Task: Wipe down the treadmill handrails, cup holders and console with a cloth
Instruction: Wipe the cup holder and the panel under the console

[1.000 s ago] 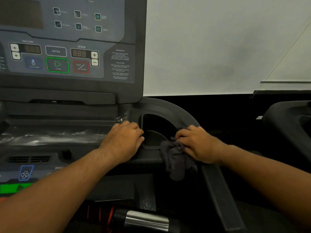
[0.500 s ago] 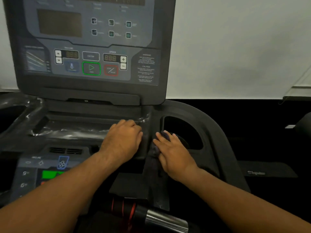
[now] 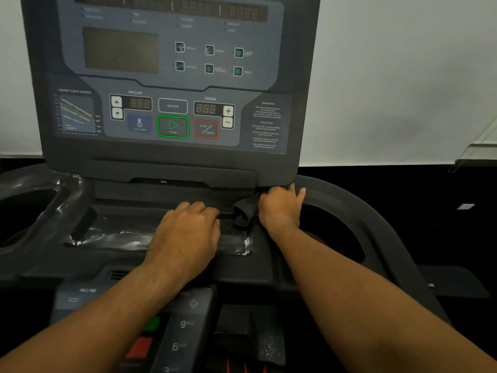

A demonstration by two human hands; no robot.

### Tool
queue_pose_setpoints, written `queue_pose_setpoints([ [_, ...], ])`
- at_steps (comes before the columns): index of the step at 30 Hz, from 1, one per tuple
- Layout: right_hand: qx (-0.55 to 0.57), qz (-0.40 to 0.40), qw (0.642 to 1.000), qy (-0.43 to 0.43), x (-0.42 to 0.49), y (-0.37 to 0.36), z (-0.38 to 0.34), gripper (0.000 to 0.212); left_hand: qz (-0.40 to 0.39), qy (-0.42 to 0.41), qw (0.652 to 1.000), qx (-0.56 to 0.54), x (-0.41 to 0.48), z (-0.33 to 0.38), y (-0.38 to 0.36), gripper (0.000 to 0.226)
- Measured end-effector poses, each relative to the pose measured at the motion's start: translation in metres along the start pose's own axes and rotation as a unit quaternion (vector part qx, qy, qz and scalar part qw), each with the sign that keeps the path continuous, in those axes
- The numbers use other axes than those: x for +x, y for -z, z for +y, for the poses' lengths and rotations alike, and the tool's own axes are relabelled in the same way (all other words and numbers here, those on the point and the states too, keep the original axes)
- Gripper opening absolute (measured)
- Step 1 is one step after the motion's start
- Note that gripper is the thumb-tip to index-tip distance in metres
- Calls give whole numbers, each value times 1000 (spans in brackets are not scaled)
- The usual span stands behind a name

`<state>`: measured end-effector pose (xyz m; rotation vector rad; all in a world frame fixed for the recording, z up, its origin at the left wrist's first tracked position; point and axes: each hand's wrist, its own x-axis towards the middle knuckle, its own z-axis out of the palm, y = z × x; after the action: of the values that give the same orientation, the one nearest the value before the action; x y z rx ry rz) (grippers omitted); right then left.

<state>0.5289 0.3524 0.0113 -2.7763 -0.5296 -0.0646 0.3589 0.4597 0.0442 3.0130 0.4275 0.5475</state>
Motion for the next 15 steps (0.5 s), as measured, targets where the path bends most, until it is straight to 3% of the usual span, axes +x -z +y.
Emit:
queue_pose_setpoints([
  [8, -11, -94, 990, 103, -48, 4, 5, 55, -20, -11, 999, -39, 11, -7, 3, 30],
  [15, 1, -113, 983, 146, -129, 24, 17, 56, -31, -14, 998, -53, 10, -8, 8, 33],
])
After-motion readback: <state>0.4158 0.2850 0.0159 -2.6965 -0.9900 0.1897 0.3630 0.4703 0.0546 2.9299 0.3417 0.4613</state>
